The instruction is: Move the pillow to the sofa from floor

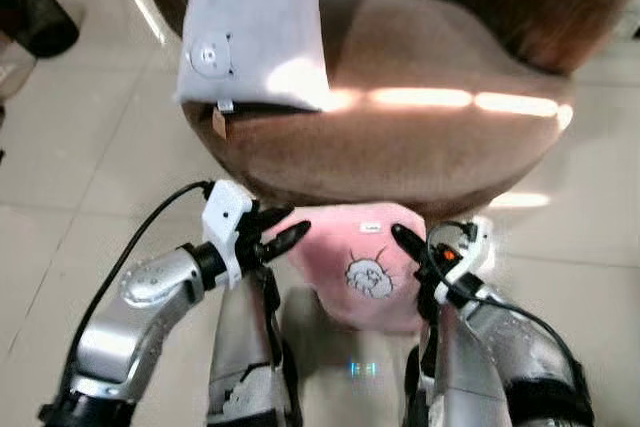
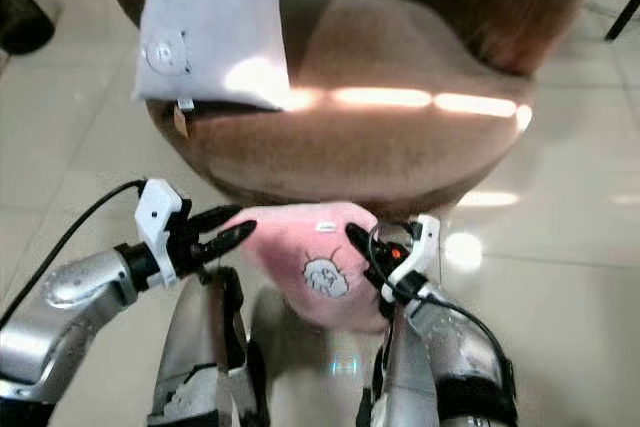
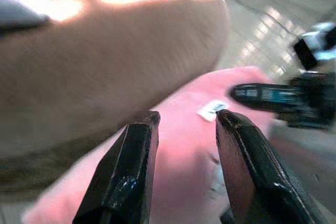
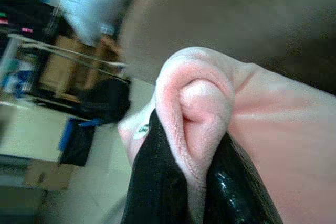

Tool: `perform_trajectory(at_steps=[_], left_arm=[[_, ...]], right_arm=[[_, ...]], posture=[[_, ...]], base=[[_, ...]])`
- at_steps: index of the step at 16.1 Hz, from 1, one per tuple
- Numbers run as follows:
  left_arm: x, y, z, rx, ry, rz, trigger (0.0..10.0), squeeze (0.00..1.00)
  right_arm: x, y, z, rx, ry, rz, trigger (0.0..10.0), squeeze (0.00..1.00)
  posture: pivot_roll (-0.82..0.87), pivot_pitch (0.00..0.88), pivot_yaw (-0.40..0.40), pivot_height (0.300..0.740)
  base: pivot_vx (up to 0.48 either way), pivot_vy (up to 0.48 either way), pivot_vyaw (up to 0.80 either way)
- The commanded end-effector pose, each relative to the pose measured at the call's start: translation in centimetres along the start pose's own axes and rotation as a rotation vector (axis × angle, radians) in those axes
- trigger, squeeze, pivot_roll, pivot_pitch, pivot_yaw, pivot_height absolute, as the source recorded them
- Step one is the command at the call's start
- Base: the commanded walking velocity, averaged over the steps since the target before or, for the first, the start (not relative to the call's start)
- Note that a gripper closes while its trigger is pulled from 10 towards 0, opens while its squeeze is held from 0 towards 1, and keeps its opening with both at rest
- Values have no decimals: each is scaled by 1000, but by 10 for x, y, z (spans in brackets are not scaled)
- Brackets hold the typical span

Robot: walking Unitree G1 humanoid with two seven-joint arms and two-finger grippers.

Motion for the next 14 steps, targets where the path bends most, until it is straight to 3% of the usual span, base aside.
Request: perform_trajectory(at_steps=[1,3,5,7,8,10,11,12,14], left_arm=[[-2,-6,2,38,9,-24,10000,0],[6,-1,1,32,3,-67,10000,0],[40,10,-3,7,-26,-212,10000,0],[75,23,-7,-13,-6,-340,10000,0],[84,26,-7,-6,-8,-371,10000,0],[83,30,4,90,6,-354,10000,0],[73,29,15,186,8,-307,10000,0],[74,28,18,229,1,-314,10000,0],[80,26,22,296,14,-342,10000,0]], right_arm=[[20,2,27,116,-20,-74,0,0],[41,1,36,135,-20,-157,0,0],[98,-9,53,81,-24,-421,0,0],[142,-17,56,-77,-28,-629,0,0],[157,-19,59,-119,-57,-681,0,0],[184,-23,72,-234,-224,-755,0,0],[193,-23,80,-303,-277,-767,7686,0],[194,-23,84,-310,-275,-771,10000,0],[187,-20,81,-361,-263,-727,10000,0]], posture=[[8,114,96,534],[-29,83,102,534],[-39,48,96,534],[-41,15,88,534],[-39,4,89,534],[-44,0,95,534],[-41,0,95,534],[-34,0,87,534],[-35,0,84,534]], base=[[0,0,0],[0,0,0],[0,0,0],[0,0,0],[0,0,0],[0,0,0],[0,0,0],[0,0,0],[0,0,0]])
Point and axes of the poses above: a point about 5 cm out from each wrist's last joint towards the gripper, its own y axis pointing out of the wrist towards the gripper, its own x axis along the axis of the wrist's last joint, z = x × y, the point moved 1 cm from there along y, pointing out of the wrist towards the gripper, and after that the axes turned 7 degrees about -y, right-handed, at the moved point
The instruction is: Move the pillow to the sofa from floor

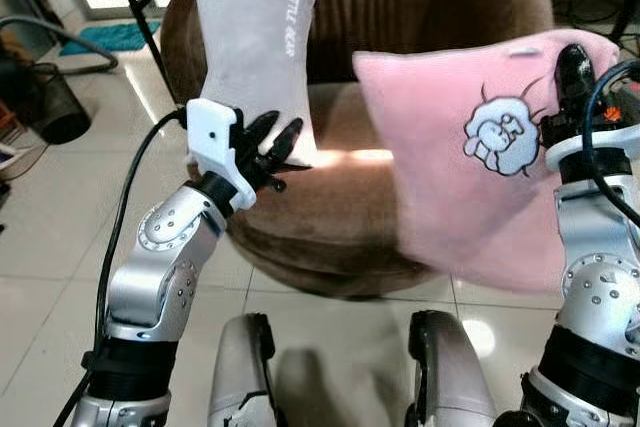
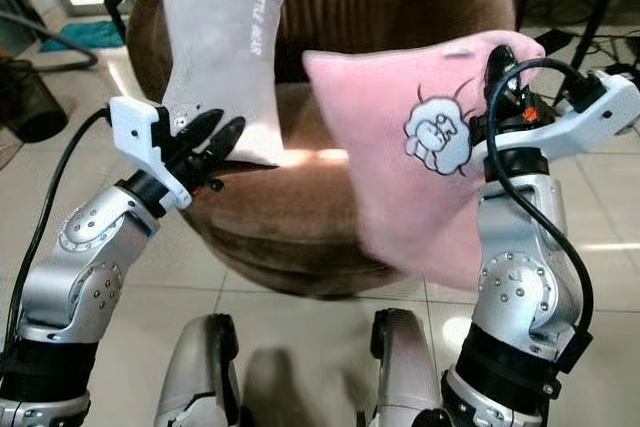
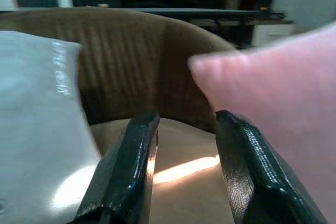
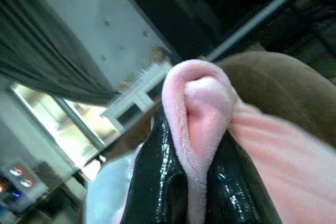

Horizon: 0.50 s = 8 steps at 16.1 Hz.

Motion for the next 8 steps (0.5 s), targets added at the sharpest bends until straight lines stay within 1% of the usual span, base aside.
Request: perform_trajectory(at_steps=[1,2,3,4,5,6,8], left_arm=[[2,-1,9,70,28,-3,10000,0],[0,-1,10,80,32,5,10000,0],[-8,-2,8,76,59,34,10000,0],[-28,-7,2,49,148,99,10000,0],[-30,-7,1,50,155,105,10000,0],[-34,-5,-3,45,144,122,10000,0],[-38,-2,-6,50,162,118,10000,0]], right_arm=[[-9,-3,6,-11,-94,53,10000,0],[-15,-4,5,-27,-138,79,10000,0],[-19,-7,3,-49,-156,90,10000,0],[-20,-15,4,-94,-149,81,10000,0],[-20,-15,5,-101,-148,79,10000,0],[-20,-17,4,-113,-145,82,10000,0],[-22,-17,3,-121,-157,98,10000,0]], posture=[[-39,0,88,544],[-39,0,88,549],[-50,0,96,554],[-61,0,102,569],[-68,0,106,574],[-72,0,108,584],[-74,0,110,599]], base=[[0,0,0],[0,0,0],[0,0,0],[0,0,0],[0,0,0],[0,0,0],[0,0,0]])
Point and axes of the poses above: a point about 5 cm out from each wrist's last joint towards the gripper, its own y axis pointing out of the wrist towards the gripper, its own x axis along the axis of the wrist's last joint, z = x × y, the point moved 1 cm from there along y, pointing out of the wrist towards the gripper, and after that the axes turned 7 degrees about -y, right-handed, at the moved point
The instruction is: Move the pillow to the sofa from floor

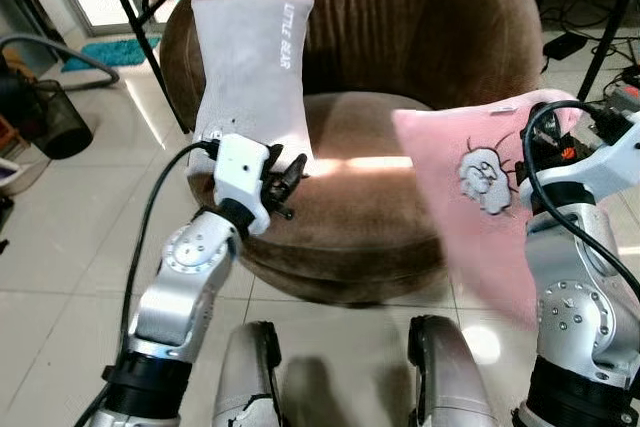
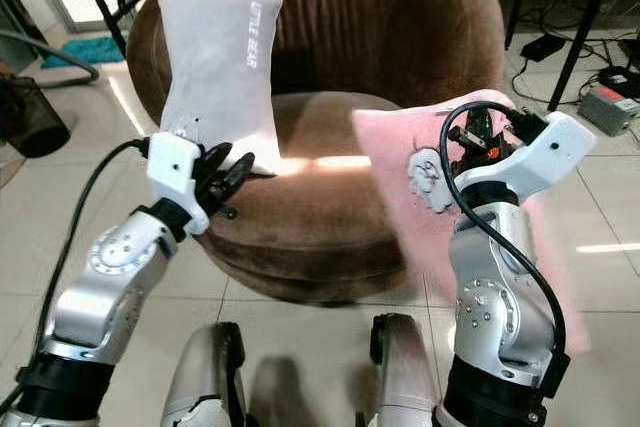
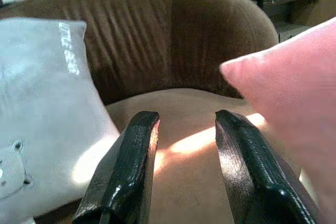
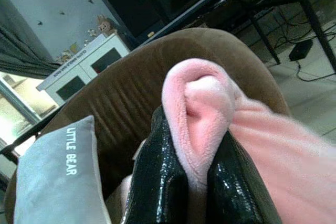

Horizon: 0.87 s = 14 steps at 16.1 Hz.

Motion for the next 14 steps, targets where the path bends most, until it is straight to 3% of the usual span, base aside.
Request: perform_trajectory(at_steps=[1,3,6,9,14], left_arm=[[-2,0,5,24,32,1,10000,0],[-4,-1,12,46,45,3,10000,0],[-6,-7,28,111,98,13,10000,0],[-5,-7,30,123,89,12,10000,0],[-13,-11,34,163,90,10,10000,0]], right_arm=[[6,-1,10,38,-11,-27,10000,0],[1,0,10,44,-70,-13,10000,0],[-1,1,20,67,-40,-10,10000,0],[1,5,23,74,-41,-21,10000,0],[-23,-2,29,151,-104,80,10000,0]], posture=[[-72,0,109,614],[-67,0,105,629],[-52,0,93,669],[-50,0,90,689],[-53,4,84,740]], base=[[0,0,0],[0,0,0],[0,0,0],[0,0,0],[0,0,0]])
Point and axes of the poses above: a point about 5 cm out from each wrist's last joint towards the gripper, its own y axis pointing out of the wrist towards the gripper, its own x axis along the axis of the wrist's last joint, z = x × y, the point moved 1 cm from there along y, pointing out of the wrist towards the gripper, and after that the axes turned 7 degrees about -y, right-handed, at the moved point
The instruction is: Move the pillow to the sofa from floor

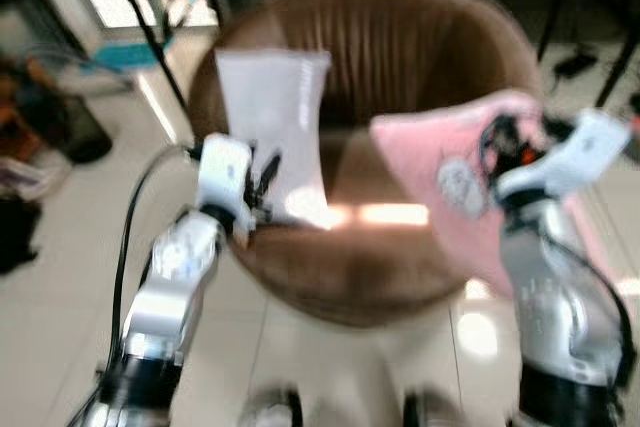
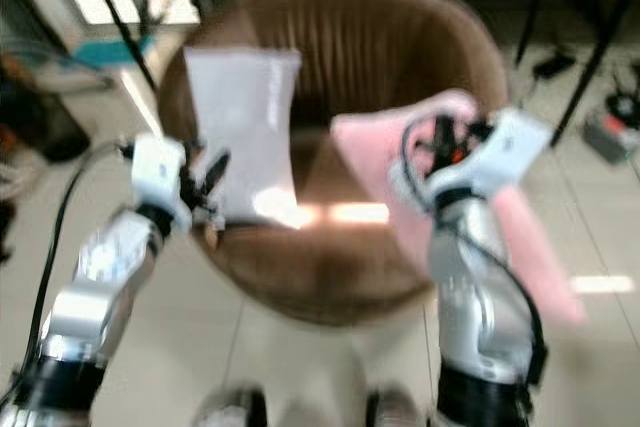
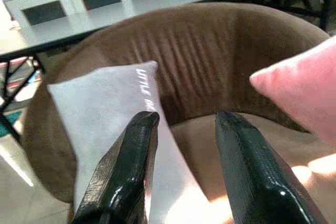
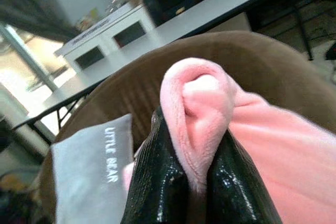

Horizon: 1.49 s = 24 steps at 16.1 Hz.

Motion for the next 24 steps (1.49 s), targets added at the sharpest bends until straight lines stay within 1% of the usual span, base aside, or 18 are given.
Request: perform_trajectory(at_steps=[1,3,5,6,8,13,15,16,18,20,24], left_arm=[[-4,-4,6,30,14,10,10000,0],[-3,-4,5,31,19,3,10000,0],[-3,-2,5,37,18,0,10000,0],[-3,-2,4,37,16,-3,10000,0],[-2,-1,2,33,19,-6,10000,0],[-2,0,2,37,19,-11,10000,0],[-1,0,3,46,19,-18,10000,0],[-2,1,5,71,-16,-12,10000,0],[0,2,6,71,-7,-25,10000,0],[3,2,3,37,-13,-48,10000,0],[2,1,3,22,-32,-48,10000,0]], right_arm=[[-2,-1,10,57,-6,5,10000,0],[-8,-2,12,66,-2,23,10000,0],[-15,-5,13,74,-23,41,10000,0],[-18,-6,13,74,-23,52,10000,0],[-20,-6,14,88,-57,55,10000,0],[-22,-6,14,90,-70,60,10000,0],[-26,-6,14,99,-81,72,10000,0],[-27,-7,15,104,-88,78,10000,0],[-28,-7,15,110,-91,82,10000,0],[-30,-7,15,109,-97,87,10000,0],[-33,-8,16,120,-113,95,10000,0]], posture=[[-53,7,82,740],[-52,7,83,740],[-54,7,86,740],[-56,8,87,740],[-57,8,88,740],[-56,8,85,740],[-57,5,83,740],[-57,5,83,740],[-58,5,80,740],[-57,4,79,740],[-57,1,77,740]], base=[[0,0,0],[0,0,0],[0,0,0],[0,-480,0],[0,-480,222],[0,-480,800],[0,-424,0],[0,0,0],[0,0,0],[0,0,0],[293,0,0]])
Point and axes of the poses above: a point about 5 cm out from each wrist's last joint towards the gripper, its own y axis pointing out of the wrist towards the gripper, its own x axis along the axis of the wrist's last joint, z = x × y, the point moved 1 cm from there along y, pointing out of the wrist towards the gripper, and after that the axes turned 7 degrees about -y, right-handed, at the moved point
